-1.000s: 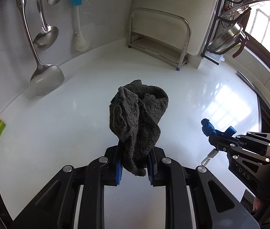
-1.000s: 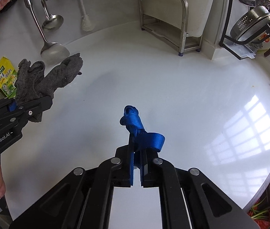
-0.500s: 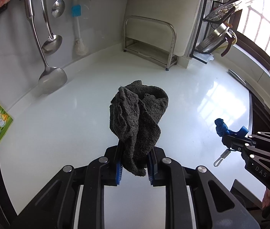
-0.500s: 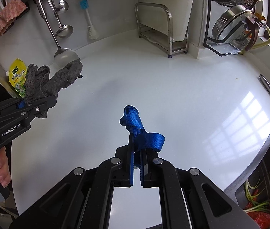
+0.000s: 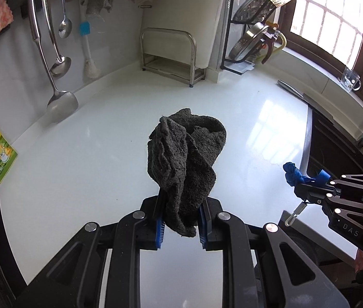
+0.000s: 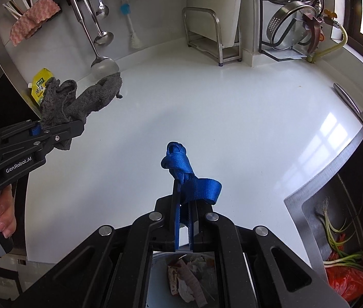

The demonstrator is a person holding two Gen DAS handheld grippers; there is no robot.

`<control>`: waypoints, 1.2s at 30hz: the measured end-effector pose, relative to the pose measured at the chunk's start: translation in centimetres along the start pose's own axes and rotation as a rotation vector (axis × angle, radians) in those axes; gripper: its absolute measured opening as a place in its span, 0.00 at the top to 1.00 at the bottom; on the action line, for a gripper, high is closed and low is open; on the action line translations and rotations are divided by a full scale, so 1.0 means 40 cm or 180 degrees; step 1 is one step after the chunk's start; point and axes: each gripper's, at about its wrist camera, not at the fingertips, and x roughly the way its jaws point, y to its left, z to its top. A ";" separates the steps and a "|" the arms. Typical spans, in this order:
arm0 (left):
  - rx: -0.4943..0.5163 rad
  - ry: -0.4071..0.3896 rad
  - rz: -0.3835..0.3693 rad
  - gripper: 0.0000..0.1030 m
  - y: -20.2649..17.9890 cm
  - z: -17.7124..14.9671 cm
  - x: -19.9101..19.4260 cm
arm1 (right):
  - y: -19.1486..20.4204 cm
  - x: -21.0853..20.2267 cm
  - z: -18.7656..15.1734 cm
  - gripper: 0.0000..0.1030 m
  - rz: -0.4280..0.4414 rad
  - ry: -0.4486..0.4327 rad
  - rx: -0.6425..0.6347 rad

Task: Collect trash
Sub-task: 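Carry the grey cloth and blue cap over the grey bin with both tools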

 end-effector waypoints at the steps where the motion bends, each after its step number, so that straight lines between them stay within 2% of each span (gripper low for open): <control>1: 0.0023 0.0016 -0.0020 0.80 -0.013 -0.011 -0.004 | -0.003 -0.009 -0.020 0.96 -0.0015 0.0028 -0.0020; 11: 0.0367 0.0265 -0.0254 0.80 -0.162 -0.140 -0.008 | -0.028 -0.088 -0.219 0.96 -0.0105 0.0148 -0.0047; 18: 0.0570 0.0473 -0.0440 0.80 -0.238 -0.227 0.001 | -0.025 -0.123 -0.330 0.96 -0.0143 0.0246 0.0016; 26: 0.0754 0.0713 -0.0633 0.80 -0.311 -0.321 0.019 | -0.036 -0.119 -0.428 0.96 -0.0194 0.0440 0.0140; 36: 0.0942 0.1084 -0.0647 0.80 -0.351 -0.421 0.091 | -0.026 -0.077 -0.491 0.96 -0.0305 0.0683 0.0078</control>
